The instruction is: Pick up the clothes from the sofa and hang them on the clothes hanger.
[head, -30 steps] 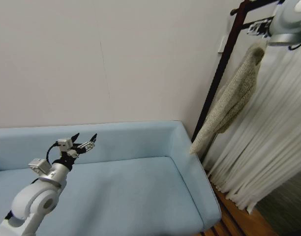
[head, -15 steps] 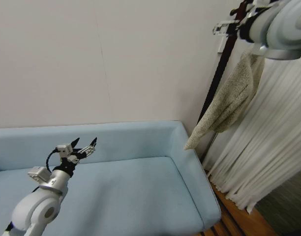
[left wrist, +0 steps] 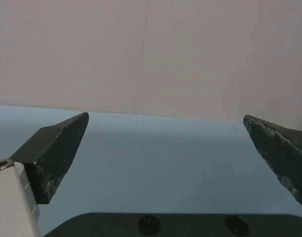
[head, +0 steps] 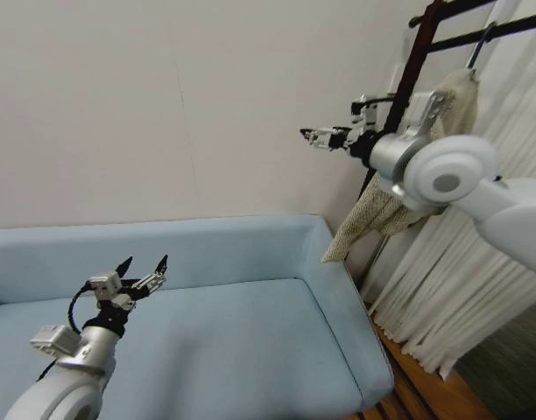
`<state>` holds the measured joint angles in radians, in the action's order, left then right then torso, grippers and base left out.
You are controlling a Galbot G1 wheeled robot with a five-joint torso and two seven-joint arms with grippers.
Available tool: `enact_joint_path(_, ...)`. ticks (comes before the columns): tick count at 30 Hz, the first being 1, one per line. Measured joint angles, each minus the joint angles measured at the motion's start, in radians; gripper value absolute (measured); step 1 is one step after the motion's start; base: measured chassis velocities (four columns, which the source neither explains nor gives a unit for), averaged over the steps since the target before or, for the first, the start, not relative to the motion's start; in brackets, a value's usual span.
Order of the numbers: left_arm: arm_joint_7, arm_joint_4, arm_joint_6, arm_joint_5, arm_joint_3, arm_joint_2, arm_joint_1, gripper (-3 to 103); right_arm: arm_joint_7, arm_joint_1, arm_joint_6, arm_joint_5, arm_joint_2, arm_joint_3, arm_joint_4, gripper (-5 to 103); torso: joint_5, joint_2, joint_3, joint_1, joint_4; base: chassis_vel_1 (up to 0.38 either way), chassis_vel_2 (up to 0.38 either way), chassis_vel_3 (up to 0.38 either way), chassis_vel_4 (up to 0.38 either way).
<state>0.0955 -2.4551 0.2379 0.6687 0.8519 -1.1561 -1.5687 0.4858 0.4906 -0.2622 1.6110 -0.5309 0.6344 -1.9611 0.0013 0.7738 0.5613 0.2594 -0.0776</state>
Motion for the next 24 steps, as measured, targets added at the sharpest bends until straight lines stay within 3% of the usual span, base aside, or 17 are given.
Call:
enact_joint_path(7, -0.003, -0.029, -0.004, -0.038, -0.010, -0.018, -0.059, 100, 0.000, -0.191, 0.048, -0.144, -0.069, -0.021, 0.013, 100, 0.0000, 0.000, 0.000, 0.000, -0.0002, 0.000, 0.000, 0.000, 0.000)
enact_joint_path(10, -0.004, -0.030, -0.013, -0.057, -0.011, -0.018, -0.084, 100, -0.001, -0.361, 0.082, -0.238, -0.088, -0.078, -0.015, 100, 0.0001, 0.000, 0.000, 0.000, 0.0003, 0.000, 0.000, 0.000, 0.000)
enact_joint_path(12, -0.006, -0.027, -0.026, -0.073, -0.015, -0.022, -0.101, 100, -0.030, -0.532, 0.101, -0.334, -0.064, -0.158, -0.053, 100, -0.0001, 0.000, 0.000, 0.000, 0.0003, 0.000, 0.000, 0.000, 0.000)
enact_joint_path(13, -0.006, -0.027, -0.026, -0.073, -0.015, -0.022, -0.101, 100, -0.030, -0.532, 0.101, -0.334, -0.064, -0.158, -0.053, 100, -0.0001, 0.000, 0.000, 0.000, 0.0003, 0.000, 0.000, 0.000, 0.000)
enact_joint_path(16, -0.006, -0.015, -0.059, -0.113, -0.036, -0.040, -0.128, 100, -0.129, -0.793, 0.118, -0.492, -0.017, -0.340, -0.092, 100, 0.0005, 0.000, 0.000, 0.000, -0.0009, 0.000, 0.000, 0.000, 0.000)
enact_joint_path(18, -0.006, -0.010, -0.068, -0.127, -0.041, -0.046, -0.134, 100, -0.153, -0.864, 0.122, -0.522, -0.010, -0.391, -0.102, 100, 0.0000, 0.000, 0.000, 0.000, -0.0009, 0.000, 0.000, 0.000, 0.000)
enact_joint_path(19, -0.005, 0.004, -0.105, -0.176, -0.056, -0.067, -0.155, 100, -0.207, -1.050, 0.128, -0.600, 0.000, -0.513, -0.131, 100, 0.0007, 0.000, 0.000, 0.000, -0.0013, 0.000, 0.000, 0.000, 0.000)
enact_joint_path(21, -0.004, 0.011, -0.137, -0.214, -0.067, -0.091, -0.173, 100, -0.218, -1.250, 0.172, -0.695, 0.003, -0.612, -0.171, 100, 0.0007, 0.000, 0.000, 0.000, -0.0008, 0.000, 0.000, 0.000, 0.000)
enact_joint_path(24, -0.004, 0.016, -0.157, -0.246, -0.070, -0.112, -0.186, 100, -0.193, -1.400, 0.211, -0.787, -0.015, -0.667, -0.210, 100, 0.0002, 0.000, 0.000, 0.000, -0.0005, 0.000, 0.000, 0.000, 0.000)
